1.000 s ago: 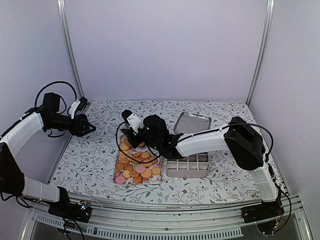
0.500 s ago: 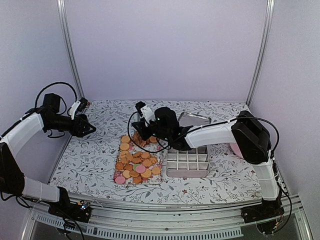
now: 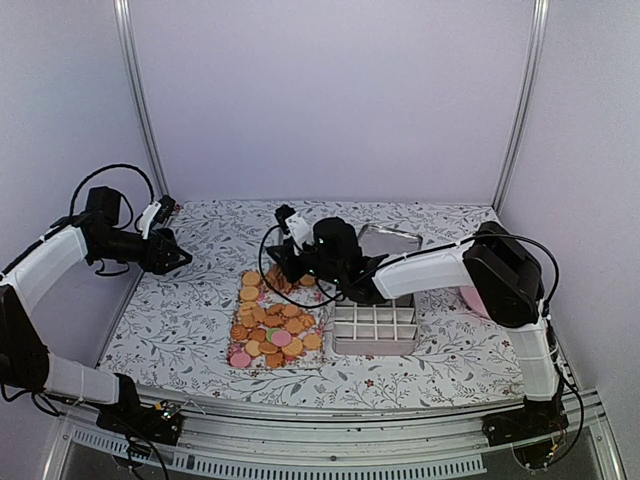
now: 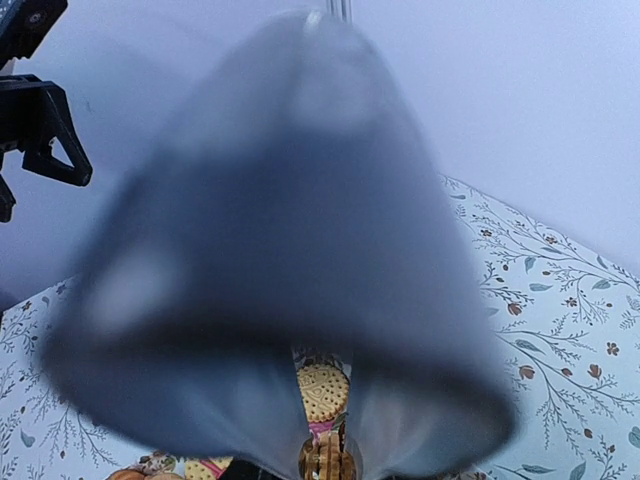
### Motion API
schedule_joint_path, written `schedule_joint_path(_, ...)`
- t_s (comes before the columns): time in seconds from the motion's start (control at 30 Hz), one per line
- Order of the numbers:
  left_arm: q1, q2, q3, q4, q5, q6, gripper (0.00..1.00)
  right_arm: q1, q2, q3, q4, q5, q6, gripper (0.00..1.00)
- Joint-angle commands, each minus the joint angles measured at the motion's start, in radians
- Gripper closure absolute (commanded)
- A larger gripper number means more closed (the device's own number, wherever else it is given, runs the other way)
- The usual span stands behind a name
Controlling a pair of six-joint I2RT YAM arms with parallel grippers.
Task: Pack the cookies
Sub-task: Pick up the fake cookies from the plate, then place the fake cookies in the empty pocket of the box.
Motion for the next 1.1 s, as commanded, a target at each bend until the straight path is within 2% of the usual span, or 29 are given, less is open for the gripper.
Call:
schedule_joint_path(0.0, 0.01, -0.016, -0.011, 0.019, -0.004, -0.002, 0.29, 0.001, -0.096, -0.019, 0.058, -0.004, -0.007, 1.0)
schedule_joint_path(0.37, 0.011, -0.026, -0.011, 0.02, -0.004, -0.002, 0.31, -0.006, -0.199, -0.073, 0.097, -0.04, -0.002, 1.0)
schedule_joint_path(0.6, 0.009, -0.027, -0.012, 0.01, 0.006, 0.005, 0.31, -0.074, -0.422, -0.265, 0.086, -0.14, 0.026, 1.0)
schedule_joint_path(0.7, 0.009, -0.025, -0.011, 0.01, 0.015, 0.005, 0.31, -0.127, -0.528, -0.368, 0.022, -0.209, 0.019, 1.0)
schedule_joint_path(0.87, 0.007, -0.015, -0.004, 0.007, 0.026, 0.005, 0.31, -0.187, -0.664, -0.499, -0.095, -0.214, -0.035, 1.0)
schedule_joint_path(1.07, 0.006, -0.009, 0.0, 0.006, 0.03, 0.003, 0.31, -0.218, -0.72, -0.554, -0.15, -0.221, -0.064, 1.0)
